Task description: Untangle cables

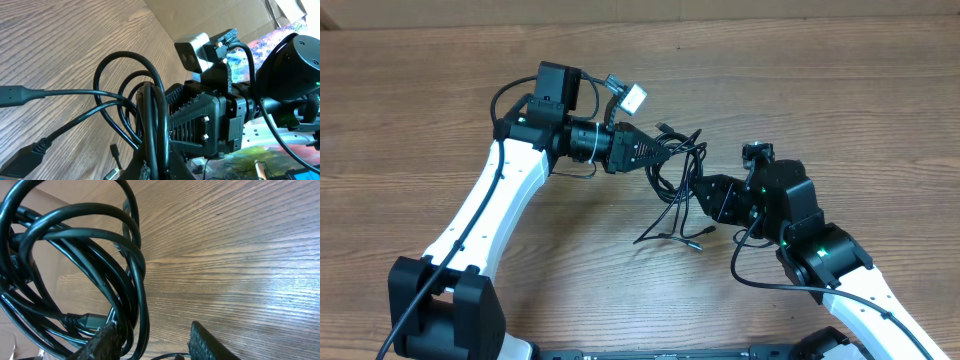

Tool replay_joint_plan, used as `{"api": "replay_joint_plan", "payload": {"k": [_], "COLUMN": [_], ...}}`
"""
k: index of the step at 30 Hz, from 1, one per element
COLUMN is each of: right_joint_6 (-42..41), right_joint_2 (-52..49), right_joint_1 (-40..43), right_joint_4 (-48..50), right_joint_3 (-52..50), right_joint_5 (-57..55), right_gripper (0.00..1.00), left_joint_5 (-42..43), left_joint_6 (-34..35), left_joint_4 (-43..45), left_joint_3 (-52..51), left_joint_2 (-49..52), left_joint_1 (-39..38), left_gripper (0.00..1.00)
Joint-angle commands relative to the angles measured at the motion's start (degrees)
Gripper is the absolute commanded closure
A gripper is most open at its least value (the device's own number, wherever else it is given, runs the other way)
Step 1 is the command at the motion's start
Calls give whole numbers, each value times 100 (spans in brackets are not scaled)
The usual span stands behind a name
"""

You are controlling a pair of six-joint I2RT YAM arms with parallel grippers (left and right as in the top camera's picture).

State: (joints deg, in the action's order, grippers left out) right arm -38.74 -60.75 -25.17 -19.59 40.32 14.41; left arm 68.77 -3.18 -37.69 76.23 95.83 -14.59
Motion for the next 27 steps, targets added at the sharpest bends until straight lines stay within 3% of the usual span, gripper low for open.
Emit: {"api": "replay_joint_plan", "payload": {"k": [1, 6, 27], "right_joint_6": [85, 63, 68], "right_joint_2": [15, 15, 15], "right_joint_1": [11, 11, 11], "right_joint_4": [-46, -9, -31], "right_joint_3": [101, 103, 101], "right_joint_5": [-42, -42, -350], "right_gripper": [59, 59, 55], "left_joint_5": [48, -809, 105], "left_joint_6": [179, 938, 962], "left_joint_4": [46, 46, 48], "left_joint_3": [81, 81, 81], "left_joint_2": [-61, -61, -59], "left_joint_1": [118, 184, 59], "left_gripper": [96, 96, 96]}}
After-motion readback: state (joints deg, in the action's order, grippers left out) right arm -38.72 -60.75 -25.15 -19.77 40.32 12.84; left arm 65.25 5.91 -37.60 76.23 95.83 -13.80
